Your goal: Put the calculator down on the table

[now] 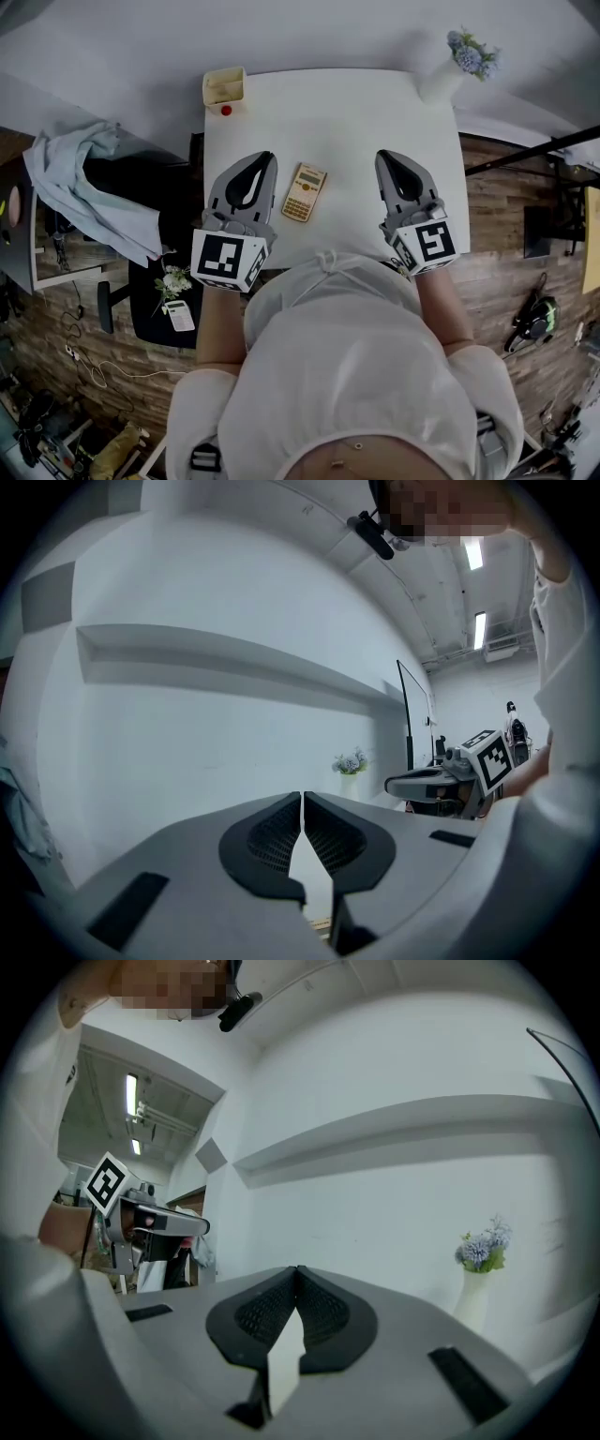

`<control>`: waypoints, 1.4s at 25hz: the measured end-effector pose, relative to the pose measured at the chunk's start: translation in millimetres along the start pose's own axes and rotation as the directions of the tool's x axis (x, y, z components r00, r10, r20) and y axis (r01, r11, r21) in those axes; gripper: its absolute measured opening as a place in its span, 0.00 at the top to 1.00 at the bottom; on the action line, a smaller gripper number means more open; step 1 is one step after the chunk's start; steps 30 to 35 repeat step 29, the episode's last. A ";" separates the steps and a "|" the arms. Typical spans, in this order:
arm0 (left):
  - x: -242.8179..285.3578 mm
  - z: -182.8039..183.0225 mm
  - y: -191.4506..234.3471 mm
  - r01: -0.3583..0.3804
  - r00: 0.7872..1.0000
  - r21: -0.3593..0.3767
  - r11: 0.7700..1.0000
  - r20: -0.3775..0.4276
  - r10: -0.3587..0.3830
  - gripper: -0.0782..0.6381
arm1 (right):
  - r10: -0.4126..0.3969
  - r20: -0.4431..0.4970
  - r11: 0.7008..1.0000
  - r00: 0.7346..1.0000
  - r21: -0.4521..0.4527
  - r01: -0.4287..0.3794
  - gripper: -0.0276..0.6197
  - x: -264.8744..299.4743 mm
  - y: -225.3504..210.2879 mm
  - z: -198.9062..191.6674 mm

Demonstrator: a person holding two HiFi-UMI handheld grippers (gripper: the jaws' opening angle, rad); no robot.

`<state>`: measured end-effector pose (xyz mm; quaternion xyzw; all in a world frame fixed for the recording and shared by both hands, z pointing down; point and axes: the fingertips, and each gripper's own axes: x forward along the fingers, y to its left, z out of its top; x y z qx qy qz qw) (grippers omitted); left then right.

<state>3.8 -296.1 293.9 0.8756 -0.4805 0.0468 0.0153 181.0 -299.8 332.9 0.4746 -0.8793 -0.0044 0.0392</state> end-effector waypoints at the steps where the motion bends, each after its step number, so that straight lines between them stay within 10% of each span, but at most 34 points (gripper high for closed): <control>1: 0.5 -1.2 0.8 -0.002 1.000 0.000 1.000 -0.004 0.002 0.85 | 0.008 0.003 1.000 1.000 0.000 -0.008 0.95 0.4 1.3 1.0; 35: 22.9 -7.2 -12.1 -0.083 0.996 0.031 0.996 -0.020 0.084 0.85 | -0.009 -0.039 0.999 0.999 -0.036 0.008 0.95 2.3 -25.1 -8.9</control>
